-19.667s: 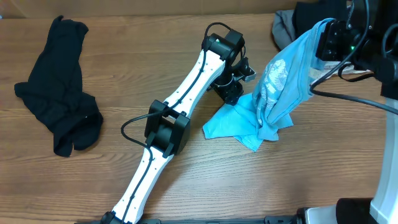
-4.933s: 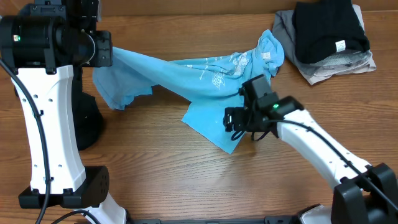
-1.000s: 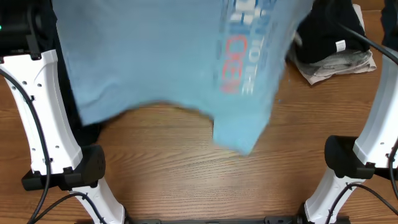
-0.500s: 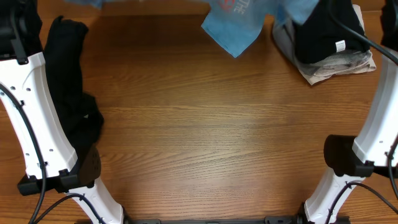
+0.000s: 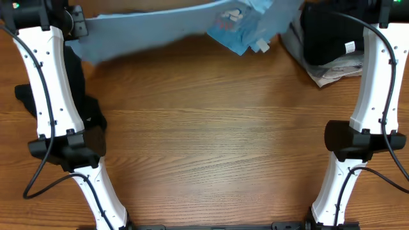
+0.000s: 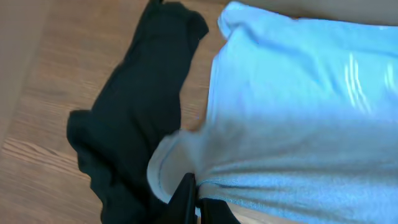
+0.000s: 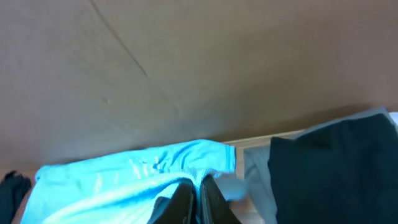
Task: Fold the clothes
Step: 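Swing the held shirt forward and lower it toward the table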
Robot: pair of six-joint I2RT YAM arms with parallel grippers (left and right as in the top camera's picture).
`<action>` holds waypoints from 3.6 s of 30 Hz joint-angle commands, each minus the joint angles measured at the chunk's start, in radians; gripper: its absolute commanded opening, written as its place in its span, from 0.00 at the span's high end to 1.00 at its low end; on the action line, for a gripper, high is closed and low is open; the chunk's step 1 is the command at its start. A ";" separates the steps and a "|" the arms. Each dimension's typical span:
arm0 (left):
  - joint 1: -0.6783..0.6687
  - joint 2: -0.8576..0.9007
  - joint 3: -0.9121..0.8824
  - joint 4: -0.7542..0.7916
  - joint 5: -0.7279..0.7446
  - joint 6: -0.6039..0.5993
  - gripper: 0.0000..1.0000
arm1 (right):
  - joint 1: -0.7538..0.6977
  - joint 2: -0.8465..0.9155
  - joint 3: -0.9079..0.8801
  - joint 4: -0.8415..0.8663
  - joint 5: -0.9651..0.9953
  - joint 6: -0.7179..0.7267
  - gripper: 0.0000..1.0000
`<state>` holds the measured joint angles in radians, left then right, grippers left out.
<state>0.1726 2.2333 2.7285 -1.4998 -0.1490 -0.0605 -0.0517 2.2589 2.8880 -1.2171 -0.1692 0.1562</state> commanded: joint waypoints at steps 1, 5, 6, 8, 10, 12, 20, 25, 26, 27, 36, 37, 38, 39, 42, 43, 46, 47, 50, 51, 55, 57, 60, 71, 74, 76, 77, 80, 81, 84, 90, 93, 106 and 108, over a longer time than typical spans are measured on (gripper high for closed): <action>0.012 -0.050 0.018 0.002 -0.006 0.003 0.96 | -0.006 -0.040 0.019 0.002 0.010 -0.031 0.96; 0.012 -0.114 0.019 0.015 -0.006 0.003 0.96 | -0.006 -0.084 0.019 0.004 0.007 -0.030 0.96; 0.012 -0.138 0.019 0.020 -0.006 0.003 0.96 | -0.006 -0.104 0.019 0.003 0.006 -0.030 0.96; 0.012 -0.192 0.019 0.032 -0.006 0.003 0.96 | -0.006 -0.155 0.019 0.002 0.007 -0.030 0.96; 0.012 -0.256 0.019 0.047 -0.006 0.003 0.96 | -0.006 -0.219 0.019 -0.005 0.007 -0.030 0.96; 0.012 -0.324 0.019 0.064 -0.006 0.003 0.96 | -0.006 -0.288 0.019 -0.016 0.010 -0.030 0.96; 0.012 -0.605 0.019 0.114 -0.006 0.000 0.96 | -0.006 -0.593 0.019 -0.097 0.074 -0.031 0.96; 0.012 -0.734 0.019 0.136 -0.007 0.000 0.96 | -0.006 -0.715 0.019 -0.125 0.113 -0.057 0.96; 0.012 -0.749 0.019 0.141 -0.007 0.000 0.96 | -0.006 -0.727 0.019 -0.126 0.117 -0.058 0.96; 0.012 -0.760 0.019 0.145 -0.008 0.000 0.96 | -0.006 -0.739 0.019 -0.125 0.117 -0.061 0.96; 0.012 -0.701 0.018 0.155 -0.018 0.000 0.96 | -0.006 -0.682 0.019 -0.122 0.127 -0.087 0.96; 0.012 -0.684 0.018 0.155 -0.018 0.000 0.96 | -0.006 -0.663 0.019 -0.119 0.127 -0.090 0.96; 0.012 -0.661 0.018 0.155 -0.018 0.000 0.96 | -0.006 -0.642 0.019 -0.114 0.126 -0.099 0.96; 0.012 -0.637 0.018 0.156 -0.017 0.000 0.96 | -0.006 -0.619 0.019 -0.106 0.126 -0.106 0.96; 0.012 -0.553 0.018 0.173 -0.014 0.000 0.96 | -0.006 -0.541 0.019 -0.066 0.123 -0.105 0.96; 0.012 -0.525 0.018 0.185 -0.011 0.000 0.96 | -0.006 -0.510 0.019 -0.046 0.123 -0.105 0.96; 0.012 -0.435 0.018 0.243 0.002 -0.013 0.96 | -0.006 -0.413 0.019 0.044 0.123 -0.105 0.96; 0.012 -0.404 0.018 0.272 0.006 -0.022 0.96 | -0.006 -0.375 0.018 0.099 0.123 -0.105 0.96; 0.012 -0.320 0.018 0.384 0.012 -0.053 0.96 | -0.006 -0.292 0.018 0.262 0.124 -0.079 0.96; 0.012 -0.299 0.018 0.428 0.012 -0.060 0.96 | -0.006 -0.273 0.018 0.316 0.123 -0.073 0.96; 0.012 -0.249 0.018 0.607 0.012 -0.081 0.96 | -0.006 -0.243 0.018 0.513 0.123 -0.051 0.96; 0.012 -0.248 0.018 0.688 0.016 -0.082 0.96 | -0.006 -0.250 0.019 0.593 0.123 -0.051 0.96; 0.011 -0.255 0.018 0.761 0.016 -0.081 0.96 | -0.007 -0.271 0.019 0.652 0.124 -0.058 0.96; 0.010 -0.256 -0.013 0.560 0.012 -0.001 0.96 | -0.016 -0.223 0.017 0.526 0.087 -0.082 0.96; 0.013 -0.244 -0.044 0.436 -0.012 0.020 0.96 | -0.016 -0.167 0.017 0.391 0.034 -0.082 0.96; 0.015 -0.232 -0.069 0.352 -0.043 0.020 0.96 | -0.016 -0.127 0.017 0.306 0.019 -0.082 0.96; 0.017 -0.225 -0.081 0.312 -0.051 0.020 0.96 | -0.016 -0.109 0.017 0.263 0.014 -0.082 0.96; 0.018 -0.198 -0.110 0.194 -0.065 0.020 0.96 | -0.016 -0.076 0.017 0.146 0.010 -0.082 0.96; 0.018 -0.185 -0.112 0.142 -0.064 0.019 0.96 | -0.016 -0.076 0.017 0.108 0.010 -0.082 0.96; 0.018 -0.168 -0.113 0.057 -0.064 0.019 0.96 | -0.016 -0.081 0.019 0.030 0.010 -0.082 0.96; 0.014 -0.188 -0.113 -0.056 -0.030 0.016 0.96 | -0.017 -0.117 0.019 -0.172 0.008 -0.077 0.96; 0.014 -0.200 -0.113 -0.138 -0.028 -0.010 0.96 | -0.017 -0.143 0.019 -0.265 -0.019 -0.074 0.96; 0.006 -0.340 -0.294 -0.190 0.132 -0.024 0.96 | -0.017 -0.289 -0.037 -0.477 -0.023 -0.040 0.96; 0.010 -0.407 -0.399 -0.190 0.090 -0.045 0.96 | -0.017 -0.343 -0.121 -0.477 -0.019 -0.039 0.96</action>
<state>0.1783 1.9434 2.4245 -1.6852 -0.0261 -0.0666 -0.0589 2.0140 2.8399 -1.6958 -0.1867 0.1009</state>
